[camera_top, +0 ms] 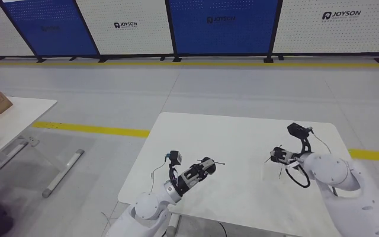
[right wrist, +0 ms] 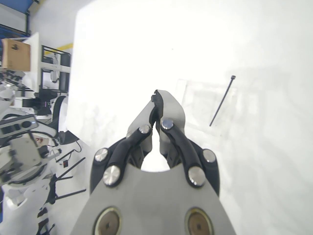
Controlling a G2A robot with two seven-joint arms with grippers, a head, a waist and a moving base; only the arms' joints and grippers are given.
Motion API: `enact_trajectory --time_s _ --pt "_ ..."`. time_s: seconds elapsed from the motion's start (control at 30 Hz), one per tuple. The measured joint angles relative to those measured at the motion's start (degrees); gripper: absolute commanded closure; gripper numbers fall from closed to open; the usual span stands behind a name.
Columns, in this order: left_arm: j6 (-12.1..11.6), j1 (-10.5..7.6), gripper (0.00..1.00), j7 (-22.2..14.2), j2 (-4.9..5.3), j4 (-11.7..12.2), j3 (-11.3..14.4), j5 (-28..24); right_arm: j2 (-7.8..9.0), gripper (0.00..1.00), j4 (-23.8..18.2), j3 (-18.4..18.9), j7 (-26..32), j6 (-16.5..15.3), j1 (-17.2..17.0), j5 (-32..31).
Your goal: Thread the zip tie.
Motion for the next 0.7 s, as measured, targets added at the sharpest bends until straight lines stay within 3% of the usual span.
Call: enact_trajectory --time_s 0.13,0.2,0.7 --pt "0.0 0.0 1.0 0.0 0.0 0.0 0.0 0.0 0.68 1.0 -9.78 2.95 -4.4 -2.43 -7.09 -0.94" --pt "0.0 0.0 1.0 0.0 0.0 0.0 0.0 0.0 0.87 1.0 -12.19 3.06 -5.06 -3.51 -9.23 -2.07" --pt "0.0 0.0 1.0 0.0 0.0 0.0 0.0 0.0 0.89 1.0 -12.52 2.88 -5.22 -3.64 -9.79 -2.71"
